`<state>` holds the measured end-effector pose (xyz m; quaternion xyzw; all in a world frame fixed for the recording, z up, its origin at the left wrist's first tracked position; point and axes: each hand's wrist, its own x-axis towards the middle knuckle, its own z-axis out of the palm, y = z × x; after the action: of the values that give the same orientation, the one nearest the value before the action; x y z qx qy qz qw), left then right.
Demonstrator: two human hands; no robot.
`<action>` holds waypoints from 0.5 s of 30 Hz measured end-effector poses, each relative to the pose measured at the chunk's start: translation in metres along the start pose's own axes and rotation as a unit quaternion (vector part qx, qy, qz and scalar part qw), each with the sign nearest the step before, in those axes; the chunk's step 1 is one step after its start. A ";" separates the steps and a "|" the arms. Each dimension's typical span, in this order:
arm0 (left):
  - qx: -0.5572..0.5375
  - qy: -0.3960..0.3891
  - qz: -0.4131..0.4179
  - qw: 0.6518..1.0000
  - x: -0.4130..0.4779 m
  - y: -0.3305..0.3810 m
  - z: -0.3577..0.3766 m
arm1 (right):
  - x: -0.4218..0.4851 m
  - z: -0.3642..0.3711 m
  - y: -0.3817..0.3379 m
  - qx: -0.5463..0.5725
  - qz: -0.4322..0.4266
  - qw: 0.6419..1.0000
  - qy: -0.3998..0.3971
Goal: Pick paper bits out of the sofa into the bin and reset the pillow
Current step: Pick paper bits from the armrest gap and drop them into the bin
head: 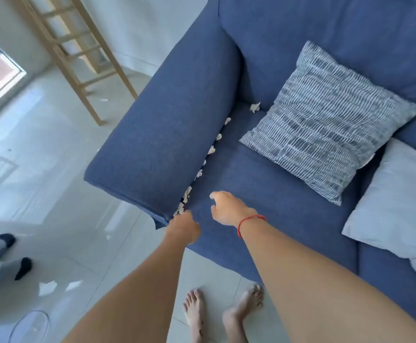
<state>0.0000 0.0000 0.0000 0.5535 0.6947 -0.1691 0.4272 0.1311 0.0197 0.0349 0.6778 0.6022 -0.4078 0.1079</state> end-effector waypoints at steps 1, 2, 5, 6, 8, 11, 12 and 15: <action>-0.005 -0.001 -0.004 1.000 0.003 -0.002 0.004 | 0.006 0.005 -0.001 -0.009 -0.003 1.000 -0.009; -0.019 0.003 -0.007 1.000 0.010 -0.006 0.007 | 0.013 0.009 -0.002 -0.020 -0.010 1.000 -0.012; -0.039 0.014 -0.005 0.999 0.025 -0.015 0.015 | 0.034 0.024 -0.004 -0.048 -0.031 0.998 -0.031; -0.047 0.018 -0.006 0.999 0.030 -0.017 0.017 | 0.041 0.028 -0.006 -0.055 -0.039 0.997 -0.036; -0.066 0.030 -0.002 0.997 0.039 -0.021 0.016 | 0.053 0.032 -0.012 -0.071 -0.057 0.995 -0.040; -0.092 0.039 0.011 0.995 0.052 -0.024 0.016 | 0.071 0.037 -0.019 -0.097 -0.086 0.990 -0.048; -0.095 0.040 0.014 0.995 0.056 -0.023 0.016 | 0.076 0.036 -0.022 -0.103 -0.094 0.989 -0.050; -0.095 0.025 0.026 0.995 0.070 -0.024 0.020 | 0.094 0.038 -0.027 -0.113 -0.114 0.985 -0.063</action>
<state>-0.0157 0.0220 -0.0720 0.5327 0.7032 -0.0773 0.4645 0.0853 0.0705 -0.0448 0.5609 0.7100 -0.3885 0.1743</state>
